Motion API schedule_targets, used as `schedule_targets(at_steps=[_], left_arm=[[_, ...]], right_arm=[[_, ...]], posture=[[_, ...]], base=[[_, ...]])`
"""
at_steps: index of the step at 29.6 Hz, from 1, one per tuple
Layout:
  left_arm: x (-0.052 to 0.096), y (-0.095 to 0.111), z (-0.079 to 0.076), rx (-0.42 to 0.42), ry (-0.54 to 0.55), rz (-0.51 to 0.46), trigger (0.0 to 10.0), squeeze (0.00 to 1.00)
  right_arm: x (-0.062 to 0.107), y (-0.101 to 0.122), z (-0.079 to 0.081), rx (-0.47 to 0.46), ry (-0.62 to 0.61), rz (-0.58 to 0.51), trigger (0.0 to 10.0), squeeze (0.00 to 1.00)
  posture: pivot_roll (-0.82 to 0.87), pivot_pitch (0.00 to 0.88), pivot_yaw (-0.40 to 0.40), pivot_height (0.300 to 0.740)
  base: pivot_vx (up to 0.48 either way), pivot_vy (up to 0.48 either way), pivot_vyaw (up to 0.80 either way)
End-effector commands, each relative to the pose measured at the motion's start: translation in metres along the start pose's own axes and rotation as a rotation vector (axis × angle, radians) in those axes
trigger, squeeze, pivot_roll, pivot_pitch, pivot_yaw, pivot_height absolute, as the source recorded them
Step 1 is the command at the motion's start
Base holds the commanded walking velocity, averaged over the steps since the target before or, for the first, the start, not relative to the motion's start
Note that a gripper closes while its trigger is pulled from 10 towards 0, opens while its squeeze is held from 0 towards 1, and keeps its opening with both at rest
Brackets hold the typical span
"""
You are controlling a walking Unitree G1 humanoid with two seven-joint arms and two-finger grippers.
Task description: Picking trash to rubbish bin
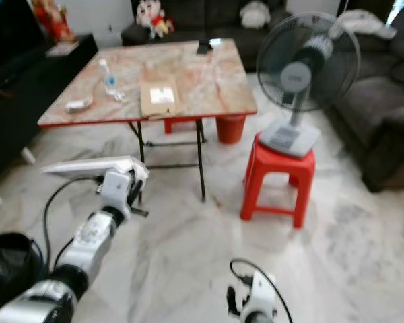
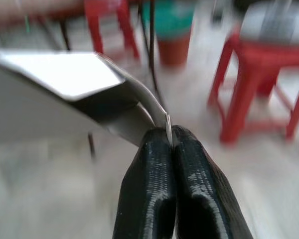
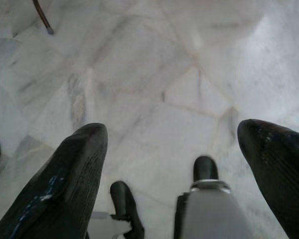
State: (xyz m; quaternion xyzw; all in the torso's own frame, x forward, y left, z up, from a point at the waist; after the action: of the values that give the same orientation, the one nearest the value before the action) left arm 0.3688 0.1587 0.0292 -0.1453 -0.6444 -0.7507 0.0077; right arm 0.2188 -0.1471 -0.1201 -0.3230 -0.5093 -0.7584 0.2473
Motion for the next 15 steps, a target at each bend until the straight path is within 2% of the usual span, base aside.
schedule_targets(at_steps=[1, 2, 4, 7, 9, 10, 14, 15], left_arm=[[0.004, -0.013, 0.005, 0.039, 0.01, 0.053, 10.0, 0.0], [0.005, -0.016, 0.006, 0.045, 0.011, 0.067, 10.0, 0.0], [0.016, -0.038, 0.015, 0.079, 0.053, 0.138, 10.0, 0.0], [0.022, -0.05, 0.021, 0.112, 0.082, 0.178, 10.0, 0.0], [0.037, -0.074, 0.028, 0.153, 0.13, 0.264, 10.0, 0.0], [0.037, -0.074, 0.028, 0.153, 0.13, 0.264, 10.0, 0.0], [0.057, -0.106, 0.032, 0.154, 0.162, 0.403, 10.0, 0.0], [0.057, -0.106, 0.032, 0.154, 0.162, 0.403, 10.0, 0.0]], right_arm=[[-0.001, 0.003, 0.004, -0.002, 0.009, -0.007, 10.0, 0.0], [-0.001, 0.003, 0.004, -0.002, 0.009, -0.007, 10.0, 0.0], [-0.001, 0.002, 0.003, -0.001, 0.008, -0.003, 10.0, 0.0], [-0.001, 0.002, 0.002, -0.001, 0.008, -0.001, 10.0, 0.0], [-0.001, 0.001, 0.003, 0.001, 0.01, 0.003, 10.0, 0.0], [-0.001, 0.001, 0.003, 0.001, 0.01, 0.003, 10.0, 0.0], [-0.001, 0.001, 0.003, 0.005, 0.011, 0.007, 10.0, 0.0], [-0.001, 0.001, 0.003, 0.005, 0.011, 0.007, 10.0, 0.0]], posture=[[-0.11, 0.0, 0.054, 0.74], [-0.11, 0.0, 0.054, 0.74], [-0.1, 0.002, 0.05, 0.74], [-0.11, 0.003, 0.05, 0.74], [-0.1, 0.008, 0.043, 0.74], [-0.1, 0.008, 0.043, 0.74], [-0.1, 0.015, 0.038, 0.74], [-0.1, 0.015, 0.038, 0.74]], base=[[0.0, 0.0, 0.0], [0.0, 0.0, 0.0], [0.0, 0.0, 0.0], [0.0, 0.0, 0.0], [0.0, 0.0, 0.0], [0.0, 0.0, 0.0], [0.0, 0.0, 0.0], [0.0, 0.0, 0.0]])
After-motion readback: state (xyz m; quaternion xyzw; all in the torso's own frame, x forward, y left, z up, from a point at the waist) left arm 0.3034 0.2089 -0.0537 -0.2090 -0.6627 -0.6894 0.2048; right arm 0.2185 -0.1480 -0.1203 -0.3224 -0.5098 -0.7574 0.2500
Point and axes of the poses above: a point about 5 cm out from each wrist's last joint towards the gripper, its own x axis pointing back from the gripper into the wrist, its own y axis along the axis of the wrist's last joint, z = x × y, the point moved 5 cm from there along -x, pointing out of the wrist towards the gripper, and after that the axes turned 4 degrees about -x, right-handed, at the moved point
